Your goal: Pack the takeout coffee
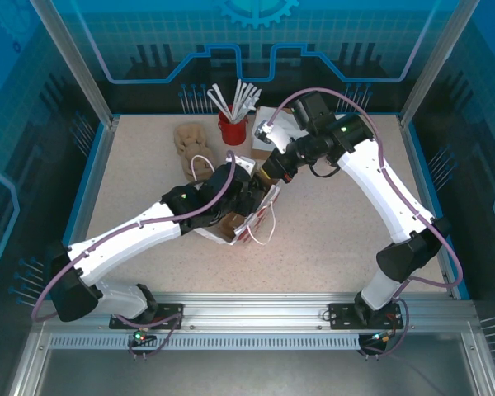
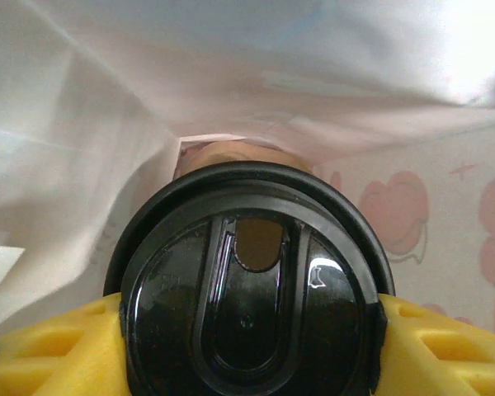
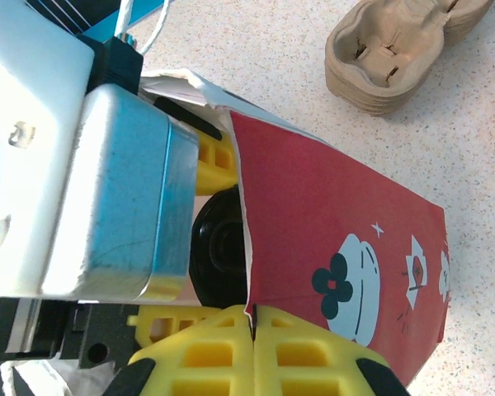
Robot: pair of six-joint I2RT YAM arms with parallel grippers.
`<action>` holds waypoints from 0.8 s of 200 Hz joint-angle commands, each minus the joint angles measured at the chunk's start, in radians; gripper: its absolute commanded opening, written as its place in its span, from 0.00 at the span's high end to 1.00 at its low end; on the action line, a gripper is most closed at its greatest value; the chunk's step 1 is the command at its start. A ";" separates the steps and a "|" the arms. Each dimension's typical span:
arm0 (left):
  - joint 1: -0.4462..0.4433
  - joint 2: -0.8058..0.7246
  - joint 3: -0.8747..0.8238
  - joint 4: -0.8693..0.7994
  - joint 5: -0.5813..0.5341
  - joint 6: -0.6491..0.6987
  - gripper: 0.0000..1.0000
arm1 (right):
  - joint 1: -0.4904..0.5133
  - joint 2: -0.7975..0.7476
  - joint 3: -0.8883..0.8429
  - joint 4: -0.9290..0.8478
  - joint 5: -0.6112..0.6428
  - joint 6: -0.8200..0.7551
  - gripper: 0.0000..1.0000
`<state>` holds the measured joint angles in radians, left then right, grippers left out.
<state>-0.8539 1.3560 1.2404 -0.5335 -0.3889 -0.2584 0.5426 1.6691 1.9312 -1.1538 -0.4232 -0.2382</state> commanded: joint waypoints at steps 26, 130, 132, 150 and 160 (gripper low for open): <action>-0.002 -0.029 0.054 0.003 0.061 0.002 0.38 | -0.027 -0.022 0.009 -0.079 -0.031 -0.150 1.00; -0.042 0.106 0.141 0.071 0.058 -0.016 0.39 | -0.168 -0.059 -0.003 -0.179 -0.147 -0.306 1.00; -0.043 0.109 0.146 0.070 0.057 -0.016 0.39 | -0.170 -0.061 -0.005 -0.175 -0.149 -0.307 1.00; -0.047 0.135 0.170 0.069 0.037 -0.027 0.39 | -0.204 -0.068 -0.021 -0.148 -0.180 -0.310 1.00; -0.047 0.138 0.174 0.068 0.022 -0.031 0.39 | -0.208 -0.062 -0.019 -0.139 -0.192 -0.318 1.00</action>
<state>-0.8970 1.4811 1.3670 -0.4908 -0.3431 -0.2630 0.3603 1.6363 1.9224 -1.2877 -0.5587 -0.4267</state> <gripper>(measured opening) 0.632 0.064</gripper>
